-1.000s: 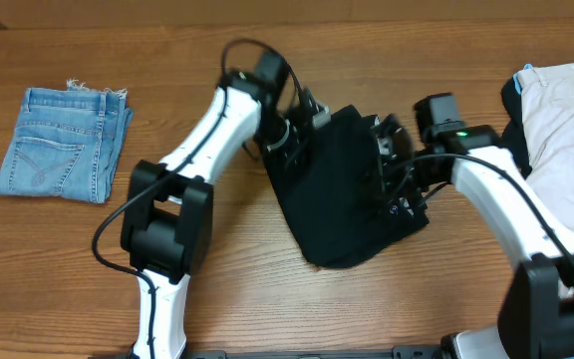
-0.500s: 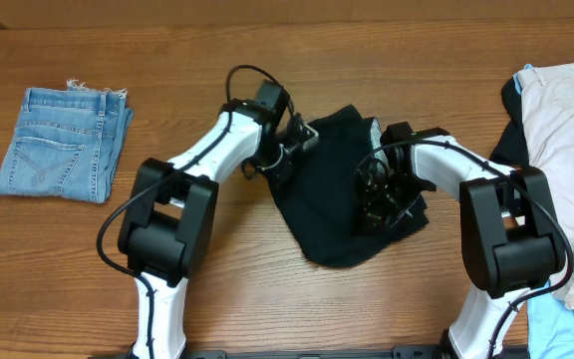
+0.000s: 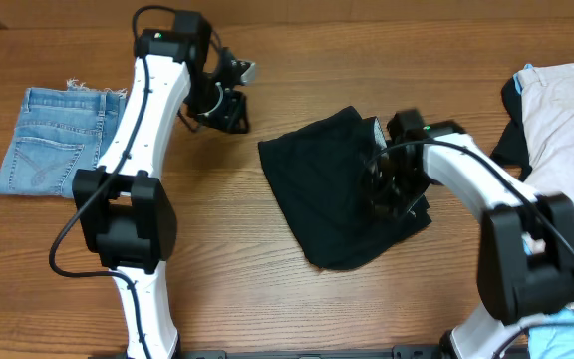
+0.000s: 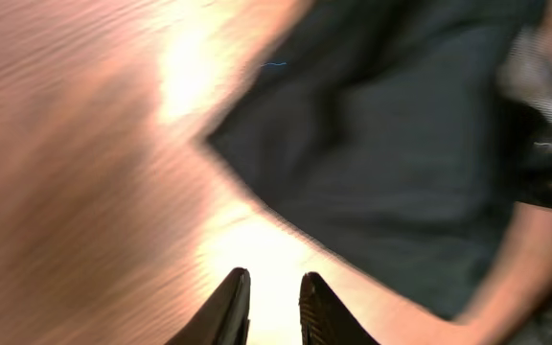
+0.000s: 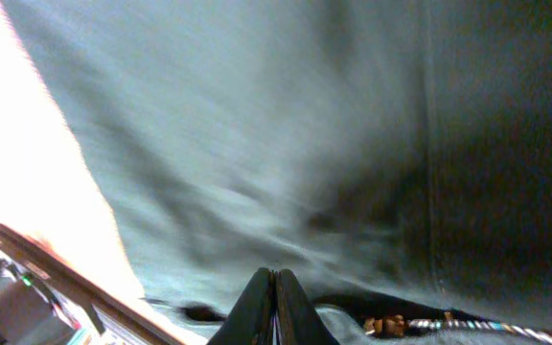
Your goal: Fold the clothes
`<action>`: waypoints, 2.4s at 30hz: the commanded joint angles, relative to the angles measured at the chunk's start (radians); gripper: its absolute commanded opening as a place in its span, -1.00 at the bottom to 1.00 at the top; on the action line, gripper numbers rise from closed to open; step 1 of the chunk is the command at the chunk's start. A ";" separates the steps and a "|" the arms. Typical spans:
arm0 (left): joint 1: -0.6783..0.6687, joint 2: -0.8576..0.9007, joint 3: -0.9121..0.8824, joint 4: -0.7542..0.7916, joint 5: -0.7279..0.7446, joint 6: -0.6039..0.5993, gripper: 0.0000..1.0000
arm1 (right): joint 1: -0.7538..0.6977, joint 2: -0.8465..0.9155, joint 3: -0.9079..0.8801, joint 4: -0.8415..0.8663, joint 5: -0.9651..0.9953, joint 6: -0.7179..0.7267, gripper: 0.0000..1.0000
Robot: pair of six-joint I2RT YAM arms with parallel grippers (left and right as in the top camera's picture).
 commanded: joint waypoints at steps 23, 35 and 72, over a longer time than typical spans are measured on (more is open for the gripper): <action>-0.374 0.002 -0.544 0.132 -0.008 -0.092 -0.54 | 0.000 0.031 0.048 0.484 0.132 0.421 -0.90; -0.172 -0.104 -0.520 0.088 0.109 -0.150 -0.44 | 0.000 0.031 0.048 0.369 0.123 0.249 -0.69; -0.081 -0.229 -0.832 0.637 -0.045 -0.773 -0.92 | 0.000 0.031 0.049 0.283 0.096 0.175 -0.28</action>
